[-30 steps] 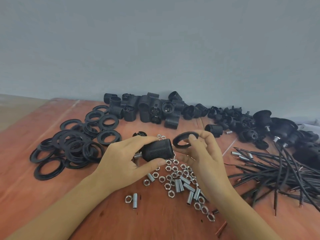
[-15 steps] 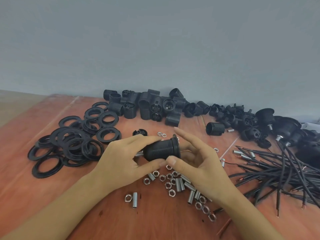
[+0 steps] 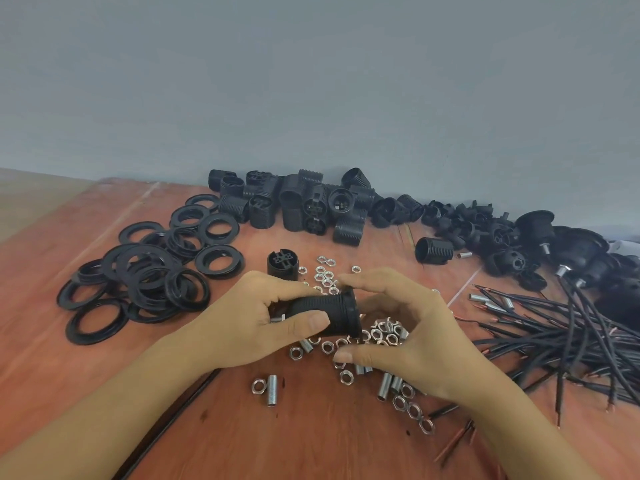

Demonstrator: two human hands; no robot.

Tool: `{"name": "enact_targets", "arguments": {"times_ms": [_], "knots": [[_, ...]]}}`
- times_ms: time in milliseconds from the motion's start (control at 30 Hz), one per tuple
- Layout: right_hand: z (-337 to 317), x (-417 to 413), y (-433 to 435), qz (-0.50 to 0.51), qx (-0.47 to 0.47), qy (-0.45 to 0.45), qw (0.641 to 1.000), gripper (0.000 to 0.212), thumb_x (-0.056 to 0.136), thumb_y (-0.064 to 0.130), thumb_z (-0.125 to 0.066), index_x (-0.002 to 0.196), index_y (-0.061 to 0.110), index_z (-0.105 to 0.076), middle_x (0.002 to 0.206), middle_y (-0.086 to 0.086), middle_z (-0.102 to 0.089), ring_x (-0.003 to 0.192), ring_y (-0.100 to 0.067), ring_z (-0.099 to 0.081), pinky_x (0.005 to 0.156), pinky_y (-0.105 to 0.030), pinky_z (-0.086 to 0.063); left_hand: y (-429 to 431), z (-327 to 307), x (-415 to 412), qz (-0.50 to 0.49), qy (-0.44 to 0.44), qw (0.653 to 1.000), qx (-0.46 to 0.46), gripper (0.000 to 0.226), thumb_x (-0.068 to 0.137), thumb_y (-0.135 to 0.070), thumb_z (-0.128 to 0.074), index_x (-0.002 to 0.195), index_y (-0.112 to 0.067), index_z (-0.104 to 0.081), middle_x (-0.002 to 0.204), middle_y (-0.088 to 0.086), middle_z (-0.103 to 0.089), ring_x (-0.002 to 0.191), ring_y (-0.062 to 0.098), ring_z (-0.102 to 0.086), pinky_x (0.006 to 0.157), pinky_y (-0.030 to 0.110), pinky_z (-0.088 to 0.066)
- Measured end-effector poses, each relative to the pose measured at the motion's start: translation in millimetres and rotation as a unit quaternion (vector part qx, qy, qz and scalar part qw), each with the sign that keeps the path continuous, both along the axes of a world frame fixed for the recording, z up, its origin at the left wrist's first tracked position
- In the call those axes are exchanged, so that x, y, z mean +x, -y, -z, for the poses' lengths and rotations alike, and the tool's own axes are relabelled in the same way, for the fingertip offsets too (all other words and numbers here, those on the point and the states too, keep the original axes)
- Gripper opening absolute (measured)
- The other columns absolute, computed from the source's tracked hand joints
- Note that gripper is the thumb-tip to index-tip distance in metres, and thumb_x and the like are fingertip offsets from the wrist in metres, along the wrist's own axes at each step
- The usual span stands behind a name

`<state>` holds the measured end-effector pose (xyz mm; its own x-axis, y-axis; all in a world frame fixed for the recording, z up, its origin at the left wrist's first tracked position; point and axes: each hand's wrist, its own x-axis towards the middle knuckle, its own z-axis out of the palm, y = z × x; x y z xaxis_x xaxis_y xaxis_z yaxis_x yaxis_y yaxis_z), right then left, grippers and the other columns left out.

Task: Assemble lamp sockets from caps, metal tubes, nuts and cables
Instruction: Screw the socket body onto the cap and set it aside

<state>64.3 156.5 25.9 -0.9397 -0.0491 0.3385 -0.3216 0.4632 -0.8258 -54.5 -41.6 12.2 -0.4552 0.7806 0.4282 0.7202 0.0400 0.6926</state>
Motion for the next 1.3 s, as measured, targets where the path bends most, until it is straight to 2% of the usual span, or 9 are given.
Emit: {"name": "enact_targets", "arguments": {"times_ms": [233, 367, 467, 633, 767, 900, 1033, 1167, 1300], "knots": [[6, -1, 1, 0.068, -0.014, 0.046, 0.997, 0.051, 0.057, 0.052, -0.085, 0.103, 0.038, -0.069, 0.088, 0.004, -0.074, 0.073, -0.012, -0.071, 0.069, -0.030, -0.058, 0, -4, 7, -0.034, -0.146, 0.989, 0.012, 0.047, 0.082, -0.053, -0.067, 0.110, -0.015, -0.072, 0.081, -0.015, -0.060, 0.070, 0.003, -0.056, 0.064, 0.018, -0.046], [7, -3, 7, 0.121, -0.053, 0.027, 0.991, 0.042, 0.064, 0.060, -0.068, 0.081, 0.022, -0.074, 0.064, -0.010, -0.069, 0.057, -0.020, -0.064, 0.055, -0.035, -0.052, -3, -3, 10, -0.044, -0.183, 0.981, 0.051, 0.053, 0.078, -0.050, -0.072, 0.114, -0.010, -0.070, 0.090, -0.004, -0.066, 0.078, 0.013, -0.062, 0.068, 0.029, -0.053], [5, -2, 10, 0.125, -0.062, -0.005, 0.990, 0.037, 0.073, 0.060, -0.058, 0.062, 0.025, -0.069, 0.052, -0.007, -0.060, 0.050, -0.004, -0.051, 0.049, -0.020, -0.039, -5, -4, 11, -0.067, -0.166, 0.980, 0.084, 0.052, 0.078, -0.046, -0.073, 0.116, -0.011, -0.067, 0.093, -0.004, -0.066, 0.082, 0.011, -0.061, 0.074, 0.022, -0.049], [7, -6, 18, 0.146, -0.051, -0.008, 0.988, 0.053, 0.078, 0.067, -0.055, 0.047, 0.024, -0.054, 0.045, -0.008, -0.050, 0.043, -0.005, -0.037, 0.046, -0.019, -0.031, -2, -5, 8, -0.084, -0.175, 0.976, 0.099, 0.050, 0.078, -0.044, -0.074, 0.118, -0.016, -0.064, 0.090, -0.001, -0.066, 0.080, 0.014, -0.061, 0.072, 0.026, -0.049], [5, -5, 16, 0.171, -0.039, -0.025, 0.984, 0.070, 0.079, 0.077, -0.046, 0.058, 0.012, -0.061, 0.054, -0.014, -0.054, 0.049, -0.023, -0.046, 0.050, -0.037, -0.037, -5, -3, 8, -0.098, -0.165, 0.977, 0.098, 0.050, 0.080, -0.045, -0.073, 0.118, -0.014, -0.066, 0.091, -0.001, -0.066, 0.080, 0.016, -0.062, 0.070, 0.032, -0.051], [-1, -6, 13, 0.138, -0.148, -0.033, 0.979, 0.044, 0.088, 0.054, -0.052, 0.120, 0.028, -0.064, 0.089, 0.005, -0.075, 0.088, -0.017, -0.072, 0.070, -0.029, -0.056, -4, -2, 5, -0.122, -0.167, 0.973, 0.098, 0.048, 0.079, -0.046, -0.073, 0.115, -0.015, -0.068, 0.086, -0.007, -0.063, 0.075, 0.007, -0.057, 0.069, 0.023, -0.047], [-6, -5, 15, 0.189, -0.186, -0.033, 0.964, 0.037, 0.091, 0.056, -0.044, 0.107, 0.033, -0.068, 0.042, 0.001, -0.055, 0.068, -0.045, -0.066, 0.064, -0.040, -0.055, -2, -3, 2, -0.141, -0.145, 0.974, 0.097, 0.049, 0.078, -0.048, -0.072, 0.114, -0.016, -0.068, 0.083, -0.005, -0.064, 0.067, 0.018, -0.059, 0.066, 0.027, -0.047], [-4, -8, 13, 0.142, -0.193, -0.028, 0.970, 0.033, 0.097, 0.047, -0.046, 0.123, 0.034, -0.061, 0.085, 0.004, -0.076, 0.090, -0.013, -0.071, 0.075, -0.026, -0.057, -3, -3, 3, -0.142, -0.145, 0.973, 0.109, 0.049, 0.079, -0.049, -0.071, 0.115, -0.015, -0.068, 0.090, -0.013, -0.065, 0.080, 0.004, -0.060, 0.074, 0.016, -0.045], [-5, -5, 11, 0.163, -0.251, -0.054, 0.953, 0.039, 0.093, 0.048, -0.043, 0.094, 0.024, -0.073, 0.043, -0.001, -0.052, 0.081, -0.022, -0.075, 0.083, -0.023, -0.053, -1, -3, 1, -0.158, -0.137, 0.970, 0.120, 0.047, 0.080, -0.052, -0.069, 0.115, -0.020, -0.067, 0.090, -0.014, -0.066, 0.077, 0.007, -0.061, 0.072, 0.014, -0.045]]}}
